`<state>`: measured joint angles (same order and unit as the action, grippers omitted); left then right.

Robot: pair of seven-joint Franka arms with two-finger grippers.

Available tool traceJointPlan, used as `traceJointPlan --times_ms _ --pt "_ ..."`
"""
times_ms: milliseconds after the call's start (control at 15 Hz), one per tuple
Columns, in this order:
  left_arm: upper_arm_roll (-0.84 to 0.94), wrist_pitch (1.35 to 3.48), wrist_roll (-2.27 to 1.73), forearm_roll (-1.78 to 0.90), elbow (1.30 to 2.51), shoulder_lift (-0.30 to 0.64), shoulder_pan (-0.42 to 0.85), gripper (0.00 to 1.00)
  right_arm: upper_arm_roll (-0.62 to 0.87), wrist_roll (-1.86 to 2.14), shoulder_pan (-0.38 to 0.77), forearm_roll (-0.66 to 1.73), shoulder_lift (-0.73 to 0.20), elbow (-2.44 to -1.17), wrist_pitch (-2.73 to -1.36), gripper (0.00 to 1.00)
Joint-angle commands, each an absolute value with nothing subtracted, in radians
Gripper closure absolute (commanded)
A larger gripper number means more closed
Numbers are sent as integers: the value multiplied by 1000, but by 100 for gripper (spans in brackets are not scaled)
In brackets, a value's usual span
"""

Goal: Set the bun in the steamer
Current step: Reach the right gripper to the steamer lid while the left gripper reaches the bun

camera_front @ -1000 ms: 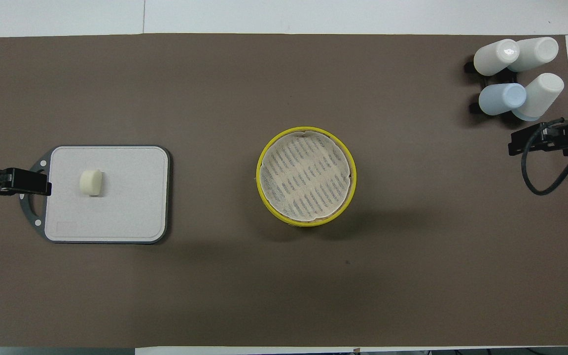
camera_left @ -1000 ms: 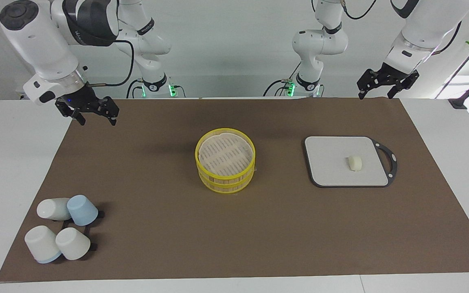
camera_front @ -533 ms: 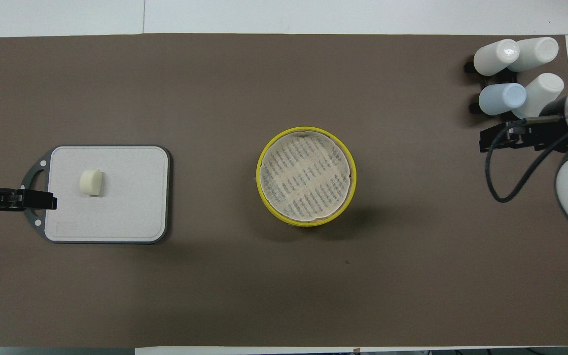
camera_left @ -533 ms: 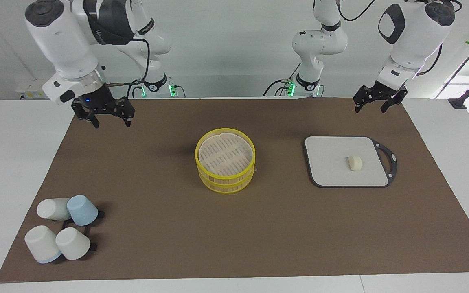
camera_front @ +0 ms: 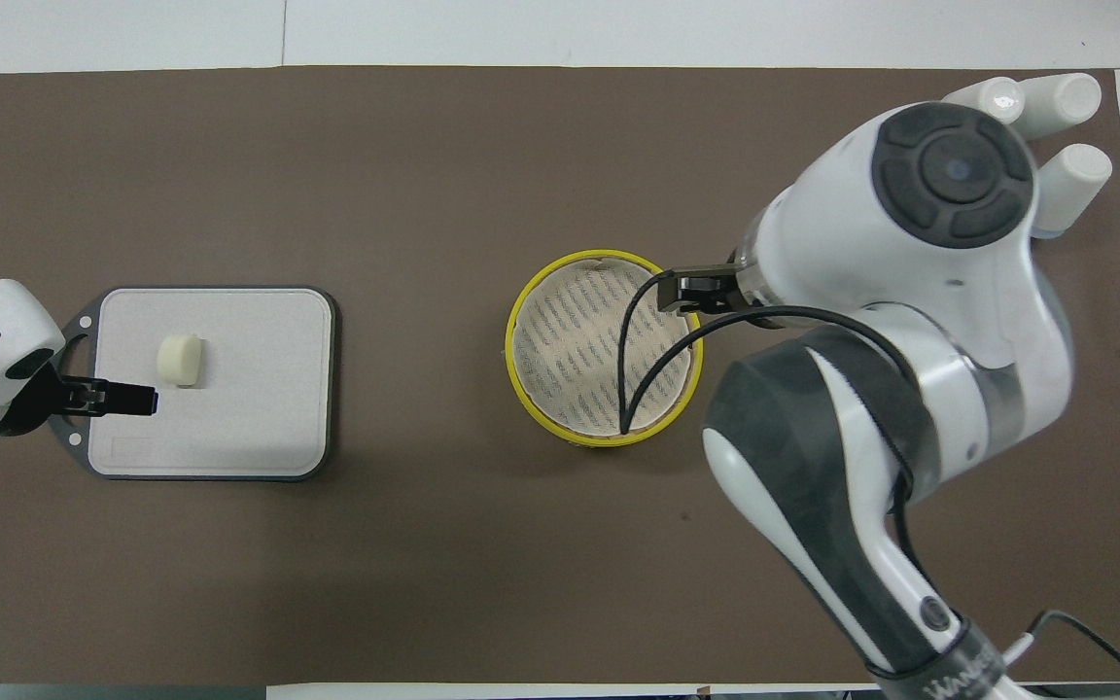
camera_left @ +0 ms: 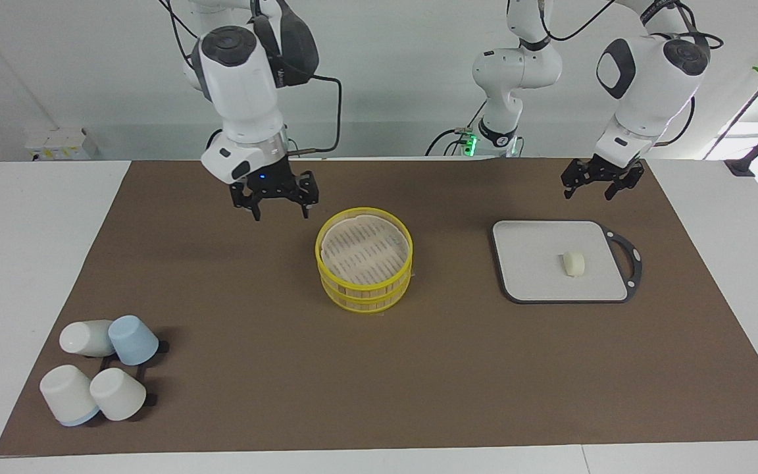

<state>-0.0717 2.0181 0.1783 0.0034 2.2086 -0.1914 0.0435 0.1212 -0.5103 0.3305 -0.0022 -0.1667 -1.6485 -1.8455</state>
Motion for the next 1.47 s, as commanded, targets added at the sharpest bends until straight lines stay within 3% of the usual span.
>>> traceJointPlan --times_ms 0,600,933,1400 --pt "-66 2104 213 -8 2217 -132 25 0 115 -629 408 -8 -244 -1559 -1829 2" --pt "-66 2255 222 -8 2218 11 -11 0 106 -753 552 -80 -541 -1240 -1805 5" --pt "-66 2387 239 -8 2287 31 -11 0 106 -772 586 -80 -571 -1239 -1828 8" --pt "-60 2477 242 -23 2287 87 -8 0 107 -796 618 -84 -589 -1281 -1887 12"
